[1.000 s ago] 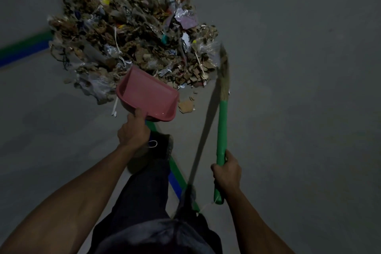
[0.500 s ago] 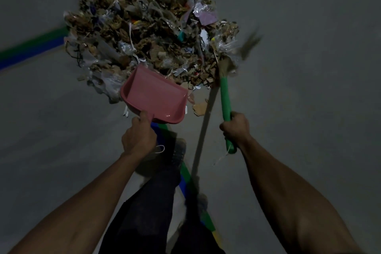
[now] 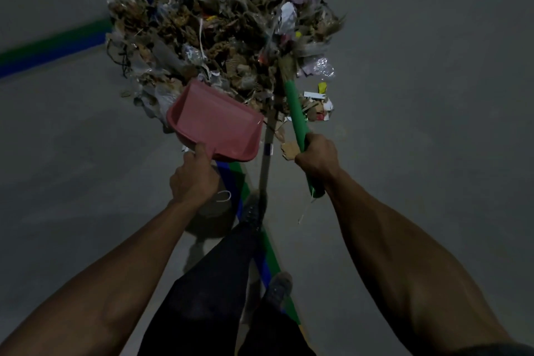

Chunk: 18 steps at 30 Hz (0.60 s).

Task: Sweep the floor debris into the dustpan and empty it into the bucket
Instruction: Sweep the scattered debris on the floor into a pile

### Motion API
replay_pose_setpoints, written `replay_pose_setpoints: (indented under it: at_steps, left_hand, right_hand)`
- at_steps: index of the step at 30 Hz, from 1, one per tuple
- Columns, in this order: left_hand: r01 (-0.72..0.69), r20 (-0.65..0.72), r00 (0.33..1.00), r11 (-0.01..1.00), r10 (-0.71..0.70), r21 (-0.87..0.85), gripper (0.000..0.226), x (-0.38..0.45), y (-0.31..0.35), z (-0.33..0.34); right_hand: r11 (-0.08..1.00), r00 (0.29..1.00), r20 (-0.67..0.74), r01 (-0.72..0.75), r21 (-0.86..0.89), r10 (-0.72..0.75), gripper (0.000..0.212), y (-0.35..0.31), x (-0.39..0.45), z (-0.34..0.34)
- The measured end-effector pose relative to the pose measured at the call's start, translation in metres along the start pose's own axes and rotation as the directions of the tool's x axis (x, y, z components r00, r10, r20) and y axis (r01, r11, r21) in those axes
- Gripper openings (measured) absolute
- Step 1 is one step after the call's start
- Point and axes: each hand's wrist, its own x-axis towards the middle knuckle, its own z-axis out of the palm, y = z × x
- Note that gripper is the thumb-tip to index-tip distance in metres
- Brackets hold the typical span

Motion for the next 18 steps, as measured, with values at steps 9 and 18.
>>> replay_pose_setpoints:
  at_steps: [9, 18]
  left_hand:
    - [-0.009, 0.041, 0.999, 1.000, 0.010, -0.024, 0.031, -0.063, -0.028, -0.019]
    - [-0.031, -0.062, 0.998, 0.995, 0.025, -0.099, 0.034, -0.162, -0.110, -0.035]
  right_hand:
    - [0.951, 0.994, 0.001, -0.103, 0.291, 0.107, 0.033, -0.006, -0.154, -0.001]
    - [0.879, 0.990, -0.046, -0.097, 0.466, 0.134, 0.047, -0.016, -0.321, 0.044]
